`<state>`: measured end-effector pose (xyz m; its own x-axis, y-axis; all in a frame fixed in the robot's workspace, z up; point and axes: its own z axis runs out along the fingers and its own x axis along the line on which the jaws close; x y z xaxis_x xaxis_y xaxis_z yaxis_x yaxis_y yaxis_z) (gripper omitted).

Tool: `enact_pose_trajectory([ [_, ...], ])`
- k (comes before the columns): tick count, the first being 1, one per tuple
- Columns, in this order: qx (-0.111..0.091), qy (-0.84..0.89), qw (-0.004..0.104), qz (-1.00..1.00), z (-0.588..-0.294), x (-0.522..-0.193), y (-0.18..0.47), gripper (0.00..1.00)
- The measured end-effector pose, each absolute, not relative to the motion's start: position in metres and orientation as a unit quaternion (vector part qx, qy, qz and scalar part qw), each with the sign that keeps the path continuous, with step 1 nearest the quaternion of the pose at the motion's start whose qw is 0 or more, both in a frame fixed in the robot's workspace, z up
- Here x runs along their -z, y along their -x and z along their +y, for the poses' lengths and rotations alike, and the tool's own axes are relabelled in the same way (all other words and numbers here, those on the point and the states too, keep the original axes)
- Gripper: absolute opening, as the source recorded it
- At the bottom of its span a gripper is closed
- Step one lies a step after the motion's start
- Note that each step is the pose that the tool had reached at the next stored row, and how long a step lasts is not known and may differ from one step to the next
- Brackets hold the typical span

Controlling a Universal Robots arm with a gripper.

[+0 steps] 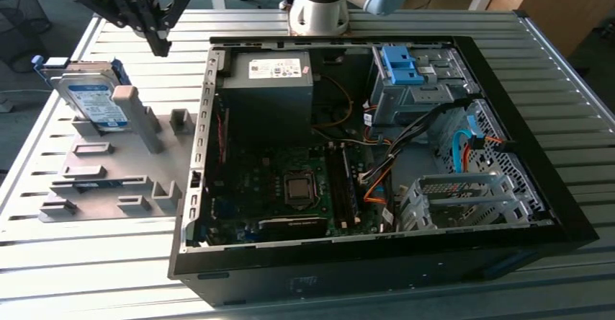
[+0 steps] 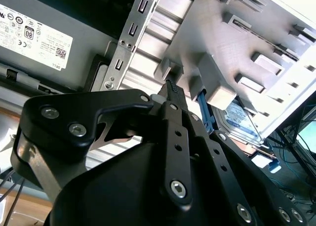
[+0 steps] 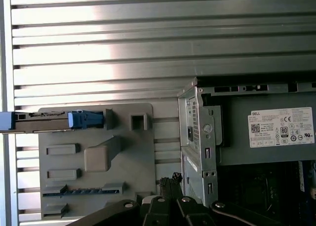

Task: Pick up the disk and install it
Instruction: 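Reach for the disk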

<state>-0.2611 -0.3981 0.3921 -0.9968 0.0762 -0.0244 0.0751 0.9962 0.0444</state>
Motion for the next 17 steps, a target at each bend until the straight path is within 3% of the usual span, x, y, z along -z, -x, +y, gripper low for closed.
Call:
enact_pose_trajectory([
  [17,-0.022,-0.038,0.013,0.999,-0.3981,-0.3919,0.2693,0.11],
])
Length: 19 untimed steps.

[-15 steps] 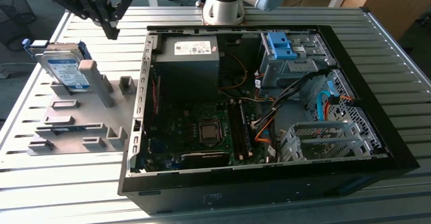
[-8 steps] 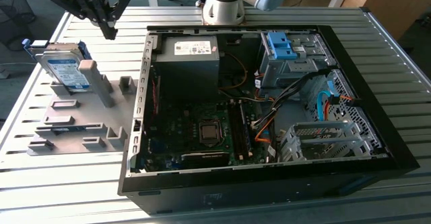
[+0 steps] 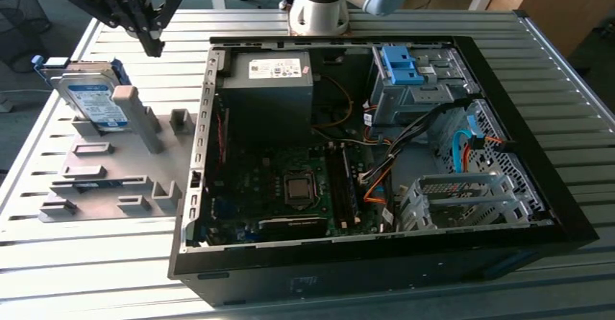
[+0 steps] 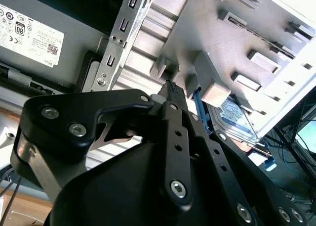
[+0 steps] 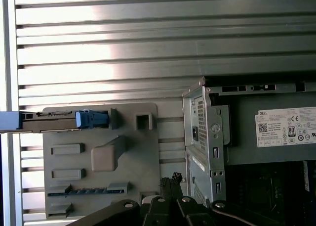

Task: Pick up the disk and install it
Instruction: 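Reach for the disk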

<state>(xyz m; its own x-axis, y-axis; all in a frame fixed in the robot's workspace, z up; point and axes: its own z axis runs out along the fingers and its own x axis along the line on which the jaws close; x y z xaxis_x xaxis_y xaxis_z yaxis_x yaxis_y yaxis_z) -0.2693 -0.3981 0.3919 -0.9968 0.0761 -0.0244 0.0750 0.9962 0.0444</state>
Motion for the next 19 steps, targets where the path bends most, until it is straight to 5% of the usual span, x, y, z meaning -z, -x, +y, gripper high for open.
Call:
enact_pose_trajectory([
  [19,-0.022,-0.038,0.013,0.999,-0.3981,-0.3918,0.2750,0.11],
])
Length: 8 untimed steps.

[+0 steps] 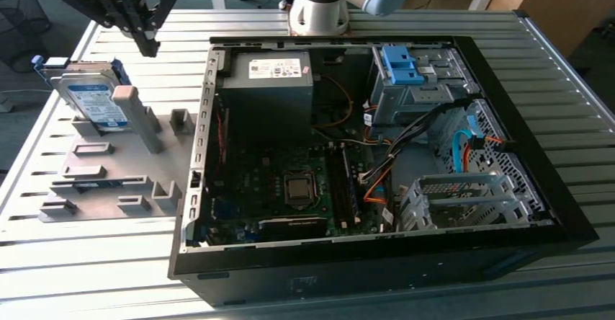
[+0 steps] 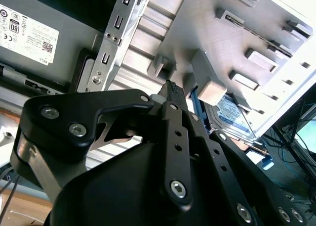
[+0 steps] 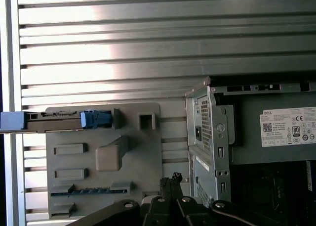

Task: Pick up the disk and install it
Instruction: 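Reach for the disk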

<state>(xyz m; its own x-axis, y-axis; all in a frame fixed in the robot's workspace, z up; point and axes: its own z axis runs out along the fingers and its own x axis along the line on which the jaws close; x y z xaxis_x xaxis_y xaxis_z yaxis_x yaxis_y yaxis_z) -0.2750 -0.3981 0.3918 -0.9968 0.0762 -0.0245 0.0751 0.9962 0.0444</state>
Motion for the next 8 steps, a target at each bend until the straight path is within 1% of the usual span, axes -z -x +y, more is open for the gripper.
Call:
enact_pose_trajectory([
  [8,-0.022,-0.038,0.013,0.999,-0.3981,-0.3915,0.2771,0.11],
])
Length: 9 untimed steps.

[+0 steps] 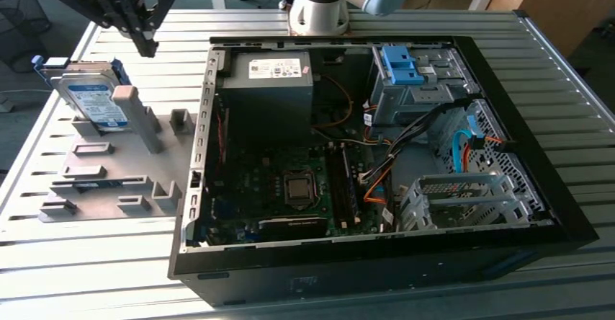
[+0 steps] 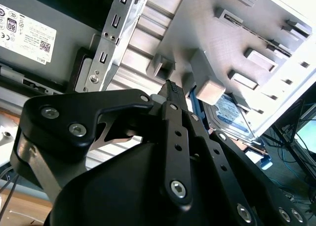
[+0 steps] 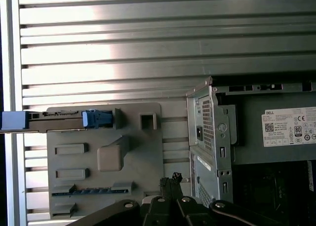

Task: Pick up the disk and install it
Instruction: 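Reach for the disk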

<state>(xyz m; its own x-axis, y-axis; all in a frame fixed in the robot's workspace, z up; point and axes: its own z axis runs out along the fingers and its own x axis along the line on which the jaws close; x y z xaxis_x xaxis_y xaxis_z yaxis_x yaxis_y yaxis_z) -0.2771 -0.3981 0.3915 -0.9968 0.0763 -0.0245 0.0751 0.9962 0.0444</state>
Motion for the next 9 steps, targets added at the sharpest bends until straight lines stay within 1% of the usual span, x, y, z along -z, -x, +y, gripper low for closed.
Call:
enact_pose_trajectory([
  [9,-0.022,-0.038,0.013,0.999,-0.3981,-0.3912,0.2801,0.11],
])
